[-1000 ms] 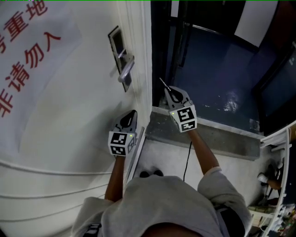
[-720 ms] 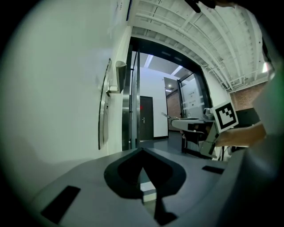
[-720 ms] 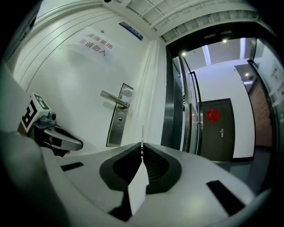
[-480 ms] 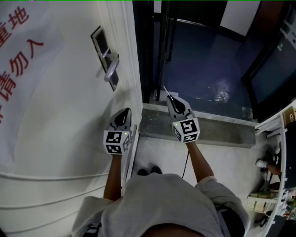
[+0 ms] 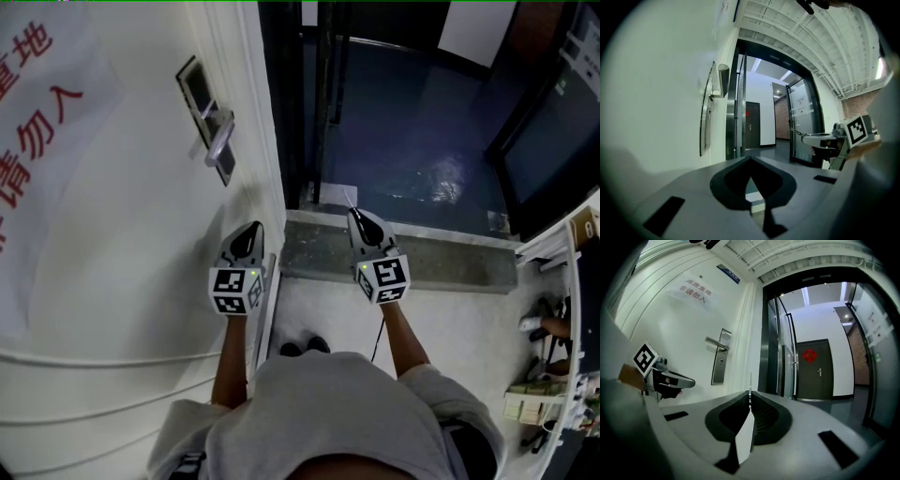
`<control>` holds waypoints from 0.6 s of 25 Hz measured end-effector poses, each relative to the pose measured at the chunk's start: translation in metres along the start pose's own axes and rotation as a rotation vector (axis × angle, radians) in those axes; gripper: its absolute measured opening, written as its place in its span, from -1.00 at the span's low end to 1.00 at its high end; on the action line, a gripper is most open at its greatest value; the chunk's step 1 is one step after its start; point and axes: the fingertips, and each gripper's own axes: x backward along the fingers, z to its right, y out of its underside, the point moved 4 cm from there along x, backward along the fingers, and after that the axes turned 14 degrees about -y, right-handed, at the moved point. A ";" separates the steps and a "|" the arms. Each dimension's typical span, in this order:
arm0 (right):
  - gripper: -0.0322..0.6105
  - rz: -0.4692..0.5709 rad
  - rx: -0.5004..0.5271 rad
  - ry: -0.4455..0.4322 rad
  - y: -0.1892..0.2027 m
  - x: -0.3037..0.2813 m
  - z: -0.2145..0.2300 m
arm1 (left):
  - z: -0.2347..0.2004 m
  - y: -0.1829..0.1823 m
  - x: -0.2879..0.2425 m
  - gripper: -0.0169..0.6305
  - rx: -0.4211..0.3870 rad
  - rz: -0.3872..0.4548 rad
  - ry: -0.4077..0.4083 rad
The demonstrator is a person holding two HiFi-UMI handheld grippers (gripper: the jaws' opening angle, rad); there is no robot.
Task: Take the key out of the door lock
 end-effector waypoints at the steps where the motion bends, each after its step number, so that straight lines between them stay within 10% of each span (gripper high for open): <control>1: -0.81 0.001 -0.001 0.002 0.001 0.001 -0.001 | 0.000 0.000 0.001 -0.89 0.000 0.000 -0.001; 15: -0.81 -0.008 -0.006 0.003 0.003 0.000 -0.007 | -0.001 0.000 0.006 -0.89 -0.003 -0.002 -0.008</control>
